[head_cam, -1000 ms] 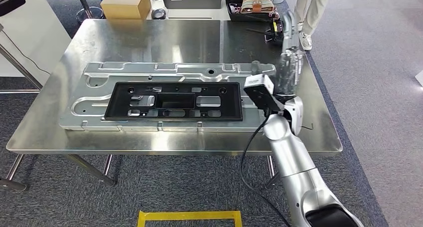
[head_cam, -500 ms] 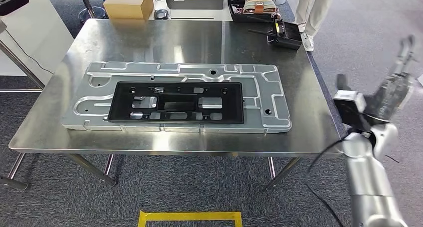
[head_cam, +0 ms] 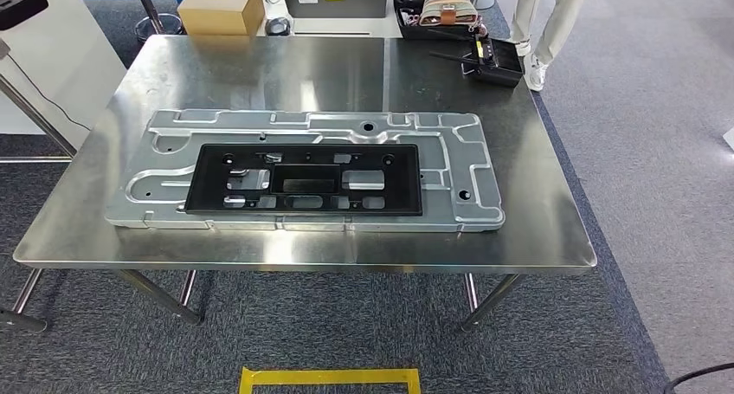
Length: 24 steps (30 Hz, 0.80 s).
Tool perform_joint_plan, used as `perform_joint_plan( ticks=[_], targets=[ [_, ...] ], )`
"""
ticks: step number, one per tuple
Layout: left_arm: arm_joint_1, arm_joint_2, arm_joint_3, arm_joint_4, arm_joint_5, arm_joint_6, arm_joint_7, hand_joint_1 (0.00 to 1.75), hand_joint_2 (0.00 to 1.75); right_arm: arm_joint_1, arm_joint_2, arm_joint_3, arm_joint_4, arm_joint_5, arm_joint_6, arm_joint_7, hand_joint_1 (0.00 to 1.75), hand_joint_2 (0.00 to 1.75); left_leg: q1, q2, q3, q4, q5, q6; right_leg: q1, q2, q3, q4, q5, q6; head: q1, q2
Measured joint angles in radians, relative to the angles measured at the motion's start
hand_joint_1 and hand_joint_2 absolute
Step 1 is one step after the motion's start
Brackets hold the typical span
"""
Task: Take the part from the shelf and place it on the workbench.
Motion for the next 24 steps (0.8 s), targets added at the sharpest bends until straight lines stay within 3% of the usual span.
perform_joint_plan(
  ticks=[7,14,18,24],
  targets=[
    [0.001,0.000,0.016,0.000,-0.013,-0.034,0.000,0.00,0.00,0.018,0.118,-0.300,0.040,0.014,0.123,-0.095,0.00,1.75,0.000,0.000,0.001,0.000,-0.001,-0.001,0.000,0.001,0.002,0.000,-0.001,0.000,0.000,0.000],
    [-0.001,0.000,0.016,0.000,-0.016,-0.041,-0.004,0.00,0.00,-0.021,0.167,-0.473,0.123,0.088,0.167,-0.106,0.00,1.75,0.000,0.004,0.004,0.000,-0.003,0.001,0.000,0.004,0.002,0.000,-0.001,0.000,0.000,0.000],
    [-0.001,-0.001,0.016,0.000,-0.017,-0.043,-0.007,0.00,0.00,-0.058,0.173,-0.569,0.339,0.105,0.133,-0.135,0.00,1.75,0.000,0.004,0.004,0.000,-0.003,0.001,0.000,0.004,0.003,0.000,-0.001,0.000,0.000,0.000],
    [-0.002,-0.007,0.016,0.000,-0.011,-0.035,-0.002,0.00,0.00,-0.107,0.183,-0.647,0.789,0.119,-0.043,-0.124,0.00,1.75,0.000,0.006,0.005,0.000,-0.004,0.001,0.001,0.006,0.004,0.000,-0.001,0.000,0.000,0.000]
  ],
)
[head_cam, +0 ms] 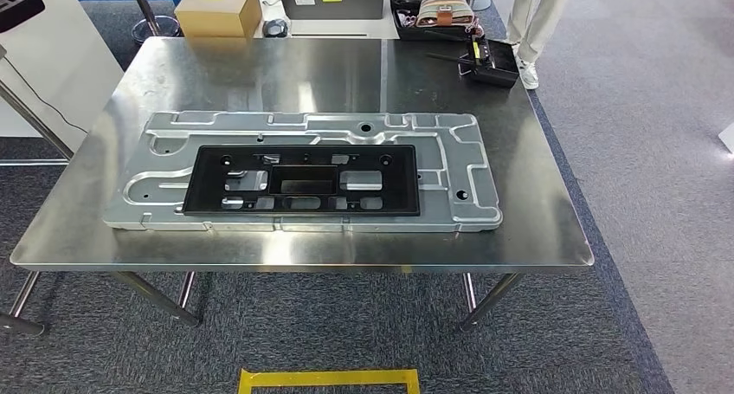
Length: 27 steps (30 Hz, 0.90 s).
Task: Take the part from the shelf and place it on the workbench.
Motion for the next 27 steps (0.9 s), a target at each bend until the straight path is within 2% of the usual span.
perform_joint_plan(
  ticks=[2,5,9,12,16,21,27],
  targets=[
    [0.000,-0.001,0.000,0.000,0.003,0.010,0.005,0.00,0.00,-0.013,0.009,-0.008,0.132,0.015,-0.051,0.065,0.00,1.75,0.000,0.000,0.000,0.000,0.000,0.000,0.001,0.000,0.000,0.000,0.000,0.000,0.000,0.000],
    [0.001,-0.002,0.000,0.000,0.009,0.022,0.006,0.00,0.00,-0.027,0.039,-0.011,0.287,0.072,-0.108,0.220,0.00,1.75,0.001,0.001,0.001,-0.001,0.000,0.000,0.001,0.000,0.001,0.000,-0.001,-0.001,0.000,0.000],
    [0.002,-0.002,0.001,0.000,0.011,0.032,0.000,0.00,0.00,-0.034,0.112,-0.034,0.366,0.251,-0.123,0.421,0.00,1.75,0.001,0.001,0.004,-0.002,0.000,-0.001,0.002,0.000,0.003,0.000,-0.002,-0.003,0.000,0.000],
    [0.003,-0.002,0.001,0.000,0.011,0.037,-0.004,0.00,0.00,-0.040,0.162,-0.069,0.398,0.349,-0.124,0.492,0.00,1.75,0.001,0.001,0.005,-0.003,-0.001,-0.002,0.001,0.000,0.005,0.000,-0.003,-0.004,0.000,0.000],
    [0.004,-0.002,0.002,0.000,0.010,0.053,-0.006,0.00,0.00,-0.050,0.215,-0.113,0.446,0.408,-0.120,0.527,0.00,0.00,0.001,0.001,0.006,-0.003,-0.001,-0.003,0.002,0.000,0.006,0.001,-0.003,-0.005,0.000,0.000],
    [0.005,-0.002,0.000,0.000,-0.016,0.089,0.011,0.00,0.00,-0.064,0.257,-0.141,0.505,0.396,-0.044,0.505,0.00,0.00,0.001,0.001,0.007,-0.003,-0.002,-0.003,0.001,0.000,0.007,0.001,-0.004,-0.006,0.000,0.000],
    [0.005,-0.002,-0.009,0.000,-0.038,0.099,0.014,0.00,0.00,-0.075,0.272,-0.142,0.533,0.395,0.012,0.476,0.00,0.00,0.000,0.001,0.008,-0.003,-0.002,-0.003,0.000,0.000,0.007,0.001,-0.004,-0.006,0.000,0.000]
  ],
)
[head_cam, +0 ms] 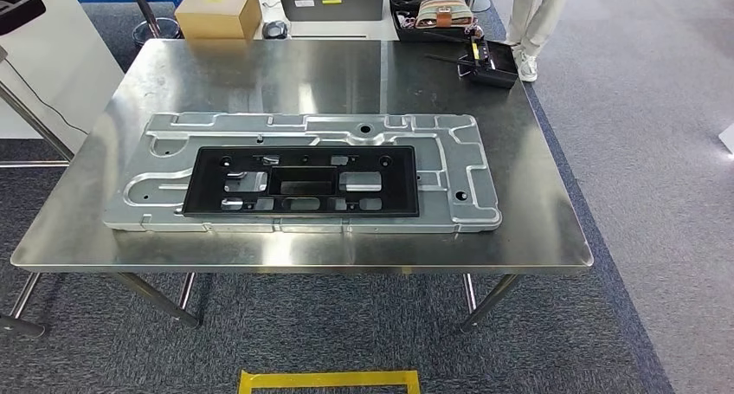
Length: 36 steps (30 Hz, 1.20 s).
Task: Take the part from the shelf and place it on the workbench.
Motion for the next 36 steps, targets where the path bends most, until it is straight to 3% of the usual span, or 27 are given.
perform_joint_plan(
  ticks=[12,36],
  targets=[
    [0.002,0.000,-0.001,0.000,0.000,0.010,-0.002,0.00,0.00,-0.001,0.011,0.000,0.020,0.013,-0.006,0.044,0.00,0.00,0.000,0.000,0.000,0.000,0.000,0.000,0.000,0.000,0.000,0.000,0.000,0.000,0.000,0.000],
    [0.001,0.000,-0.020,0.000,-0.029,-0.008,-0.017,0.00,0.00,-0.001,0.019,0.000,0.023,-0.014,0.028,0.044,0.00,0.00,0.000,0.000,0.001,0.000,0.000,0.000,0.000,0.000,0.000,0.000,0.000,0.000,0.000,0.000]
  ],
)
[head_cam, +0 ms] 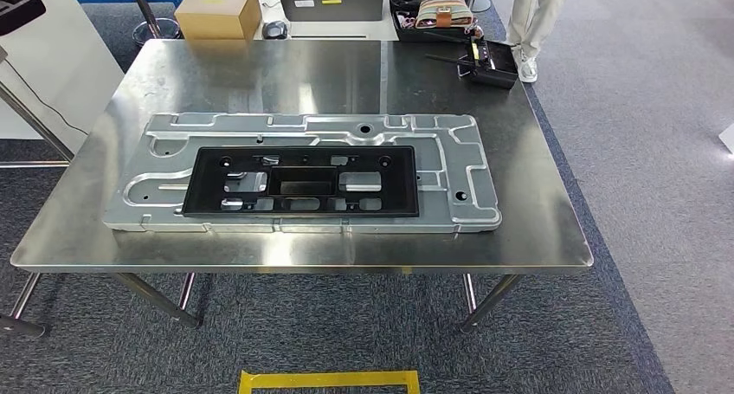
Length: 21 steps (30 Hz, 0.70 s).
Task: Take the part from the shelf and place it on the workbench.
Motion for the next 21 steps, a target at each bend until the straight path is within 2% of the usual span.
perform_joint_plan(
  ticks=[10,15,21],
  targets=[
    [-0.003,0.000,-0.020,0.000,-0.028,-0.002,-0.002,0.00,0.00,0.000,0.006,-0.002,0.001,-0.015,0.038,0.008,0.00,0.00,0.000,0.000,0.000,0.000,0.000,0.000,0.000,0.000,0.000,0.000,0.000,0.000,0.000,0.000],
    [-0.018,0.000,-0.068,0.000,-0.077,-0.032,-0.016,0.00,0.00,0.000,0.049,0.003,0.008,0.038,0.056,0.077,0.00,0.00,0.000,0.000,0.000,0.000,0.000,0.000,0.000,0.000,0.000,0.000,0.000,0.000,0.000,0.000],
    [-0.020,0.001,-0.088,0.000,-0.089,-0.039,-0.006,0.00,0.00,0.000,0.066,0.016,0.010,0.069,0.064,0.094,0.00,0.00,-0.001,0.000,0.000,0.001,0.000,0.000,-0.002,0.000,0.001,0.000,0.000,0.000,0.000,0.000]
  ],
)
